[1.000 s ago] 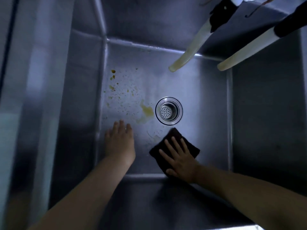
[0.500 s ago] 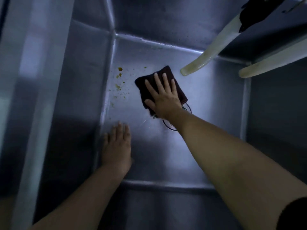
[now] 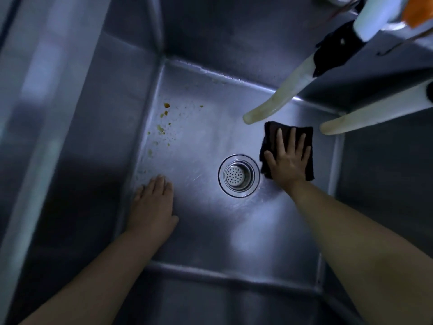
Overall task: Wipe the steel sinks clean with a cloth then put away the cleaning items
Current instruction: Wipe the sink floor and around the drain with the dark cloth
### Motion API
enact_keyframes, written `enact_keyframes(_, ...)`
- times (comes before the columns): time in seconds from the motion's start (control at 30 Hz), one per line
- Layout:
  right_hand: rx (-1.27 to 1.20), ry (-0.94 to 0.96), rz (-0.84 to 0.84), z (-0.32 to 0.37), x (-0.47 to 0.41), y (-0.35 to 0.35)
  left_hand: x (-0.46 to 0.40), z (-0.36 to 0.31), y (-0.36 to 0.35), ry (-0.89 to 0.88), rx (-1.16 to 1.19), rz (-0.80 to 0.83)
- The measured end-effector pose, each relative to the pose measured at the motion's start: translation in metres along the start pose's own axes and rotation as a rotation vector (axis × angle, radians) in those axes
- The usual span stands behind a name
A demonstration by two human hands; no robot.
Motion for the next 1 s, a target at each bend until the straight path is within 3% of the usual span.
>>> enact_keyframes(0.23,-0.138,-0.255,0.01,0.037,-0.049,0.016,-0.01,-0.002,0.017,0.0,0.054,-0.156)
enact_keyframes(0.4,-0.197,-0.363,-0.108,0.115,-0.073,0.028,-0.011,0.008,0.01,0.034,0.066,-0.133)
enact_keyframes(0.6,-0.338,-0.441,-0.118,0.206,-0.063,0.036,-0.012,0.009,0.006,0.036,0.033,-0.09)
enact_keyframes(0.77,-0.249,-0.256,-0.107,0.263,-0.041,0.028,-0.012,0.012,0.005,0.028,-0.01,-0.034)
enact_keyframes(1.0,-0.055,0.446,-0.174,0.302,-0.005,0.012,-0.014,0.012,0.0,0.018,-0.029,-0.011)
Point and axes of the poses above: each hand's wrist, its own x-axis away from the middle knuckle, its own y-axis out of the back of the hand, z = x × y, the point moved 3 cm from there along -x, towards the middle knuckle, and after that the axes turned 15 degrees about -y, right-handed, at the moved point
